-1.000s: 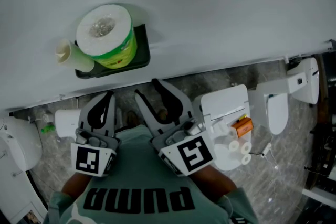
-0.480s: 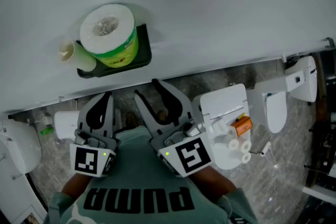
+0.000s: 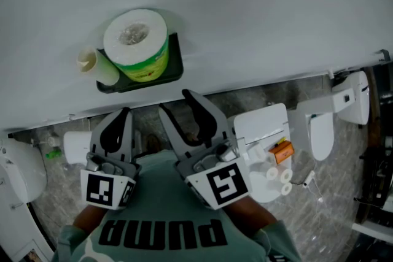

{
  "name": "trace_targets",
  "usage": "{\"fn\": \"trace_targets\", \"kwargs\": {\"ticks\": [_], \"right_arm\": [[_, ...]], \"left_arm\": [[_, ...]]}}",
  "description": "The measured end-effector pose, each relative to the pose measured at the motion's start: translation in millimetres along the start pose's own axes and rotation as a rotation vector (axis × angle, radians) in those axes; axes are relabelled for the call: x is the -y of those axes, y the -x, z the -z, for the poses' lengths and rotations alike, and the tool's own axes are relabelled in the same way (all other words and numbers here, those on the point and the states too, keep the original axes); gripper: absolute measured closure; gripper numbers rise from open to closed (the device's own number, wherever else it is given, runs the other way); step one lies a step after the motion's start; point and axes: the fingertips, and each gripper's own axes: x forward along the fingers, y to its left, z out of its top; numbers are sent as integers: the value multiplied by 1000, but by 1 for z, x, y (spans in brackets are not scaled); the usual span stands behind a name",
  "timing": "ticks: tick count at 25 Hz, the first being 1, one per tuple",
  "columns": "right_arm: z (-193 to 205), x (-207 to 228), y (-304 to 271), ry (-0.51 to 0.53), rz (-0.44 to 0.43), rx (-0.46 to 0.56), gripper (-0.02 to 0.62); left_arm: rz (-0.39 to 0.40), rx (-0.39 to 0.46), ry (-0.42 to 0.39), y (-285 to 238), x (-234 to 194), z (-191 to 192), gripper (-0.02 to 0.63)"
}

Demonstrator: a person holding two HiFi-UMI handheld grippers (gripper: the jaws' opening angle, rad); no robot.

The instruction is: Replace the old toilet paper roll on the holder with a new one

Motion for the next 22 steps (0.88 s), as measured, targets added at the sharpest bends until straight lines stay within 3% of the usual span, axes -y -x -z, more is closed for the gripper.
{"fn": "trace_targets", "kwargs": {"ticks": [16, 18, 22], "right_arm": [[-19, 0, -19, 62, -1, 22, 423], [-20, -2, -24, 68, -10, 20, 360], [-23, -3, -33, 90, -18, 16, 319]], "left_arm": [[-26, 33, 9, -1, -13, -8, 603], [-32, 29, 9, -1, -16, -9, 603], [-45, 47, 7, -3, -23, -14, 603]]}}
